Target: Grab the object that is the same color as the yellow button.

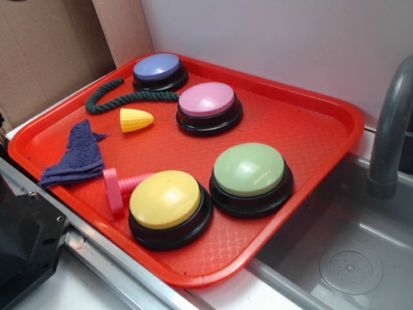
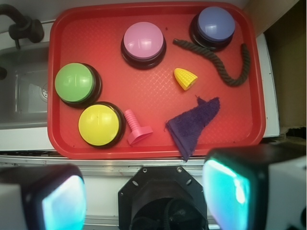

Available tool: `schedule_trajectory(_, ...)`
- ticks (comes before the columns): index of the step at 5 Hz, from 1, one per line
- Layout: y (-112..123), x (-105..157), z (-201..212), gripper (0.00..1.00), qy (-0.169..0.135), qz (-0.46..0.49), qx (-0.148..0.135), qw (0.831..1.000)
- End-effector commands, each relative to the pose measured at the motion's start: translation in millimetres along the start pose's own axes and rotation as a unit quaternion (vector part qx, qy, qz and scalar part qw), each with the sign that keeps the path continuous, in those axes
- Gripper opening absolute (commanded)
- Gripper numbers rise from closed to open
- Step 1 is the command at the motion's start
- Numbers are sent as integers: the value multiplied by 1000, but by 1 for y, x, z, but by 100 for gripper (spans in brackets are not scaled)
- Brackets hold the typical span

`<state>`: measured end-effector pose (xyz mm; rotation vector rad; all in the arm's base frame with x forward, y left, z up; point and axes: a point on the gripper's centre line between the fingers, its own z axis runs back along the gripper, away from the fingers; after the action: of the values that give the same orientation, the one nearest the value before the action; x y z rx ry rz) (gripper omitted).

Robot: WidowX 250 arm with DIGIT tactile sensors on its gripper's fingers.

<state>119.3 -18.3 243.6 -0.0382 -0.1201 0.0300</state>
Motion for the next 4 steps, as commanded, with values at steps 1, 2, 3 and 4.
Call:
schedule_trajectory(1,0,0,0,100,0,0,0,1000)
schedule_trajectory(2,12,14,-13,100,-4,-30,13,999)
schedule_trajectory(3,30,29,-36,100,9,-66,52,996)
schedule_trajectory(4,43,40,-57,100,2,-108,95,990)
